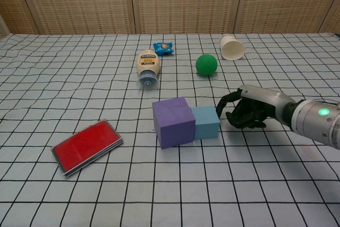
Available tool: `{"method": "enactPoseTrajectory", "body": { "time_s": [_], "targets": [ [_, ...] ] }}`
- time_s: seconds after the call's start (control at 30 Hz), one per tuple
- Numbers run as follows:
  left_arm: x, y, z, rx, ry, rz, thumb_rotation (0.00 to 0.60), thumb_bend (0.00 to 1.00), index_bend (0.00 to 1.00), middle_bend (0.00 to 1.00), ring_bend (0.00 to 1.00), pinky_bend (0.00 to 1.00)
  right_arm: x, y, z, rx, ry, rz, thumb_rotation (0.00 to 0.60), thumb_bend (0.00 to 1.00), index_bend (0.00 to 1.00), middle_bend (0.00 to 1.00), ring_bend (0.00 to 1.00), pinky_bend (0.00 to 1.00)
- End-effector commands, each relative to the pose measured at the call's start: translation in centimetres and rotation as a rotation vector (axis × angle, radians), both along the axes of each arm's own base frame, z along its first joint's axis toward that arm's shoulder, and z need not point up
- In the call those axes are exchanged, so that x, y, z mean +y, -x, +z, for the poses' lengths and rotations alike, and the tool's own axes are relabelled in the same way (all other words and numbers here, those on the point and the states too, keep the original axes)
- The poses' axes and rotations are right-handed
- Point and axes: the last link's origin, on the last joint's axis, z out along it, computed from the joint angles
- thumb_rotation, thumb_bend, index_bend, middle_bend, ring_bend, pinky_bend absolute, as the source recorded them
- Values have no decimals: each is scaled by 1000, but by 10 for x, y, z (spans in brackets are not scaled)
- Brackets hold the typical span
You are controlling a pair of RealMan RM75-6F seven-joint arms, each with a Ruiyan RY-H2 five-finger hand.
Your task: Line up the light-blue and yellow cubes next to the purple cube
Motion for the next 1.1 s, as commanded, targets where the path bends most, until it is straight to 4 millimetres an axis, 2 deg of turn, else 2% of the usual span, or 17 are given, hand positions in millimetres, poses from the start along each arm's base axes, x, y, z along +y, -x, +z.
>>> {"method": "enactPoseTrajectory", "body": {
  "time_s": [0.03, 0.6, 0.8, 0.97, 1.1],
  "targets": [
    [0, 0, 0, 0, 1, -1, 600, 516, 120, 70, 63, 400, -1, 0, -3, -5, -7, 0, 600, 593, 467, 904, 797, 903],
    [0, 1, 1, -1, 1, -1, 600, 516, 120, 72, 73, 400, -4, 0, -16, -36, -40, 1, 600, 593, 462, 904, 798, 902],
    [0, 1, 2, -3, 0, 3, 600, 516, 121, 72, 73, 400, -3, -1, -11, -28, -30, 34, 600, 586, 441, 904, 798, 902],
    [0, 1, 1, -1, 1, 2, 600, 516, 121, 72, 72, 400, 0, -5, 5, 44, 70, 160, 600, 435, 434, 905, 798, 902],
    [0, 1, 1, 0, 4, -1, 600, 516, 121, 72, 72, 400, 5, -8, 21, 103, 144, 217, 600, 367, 424, 904, 798, 902]
  ]
}}
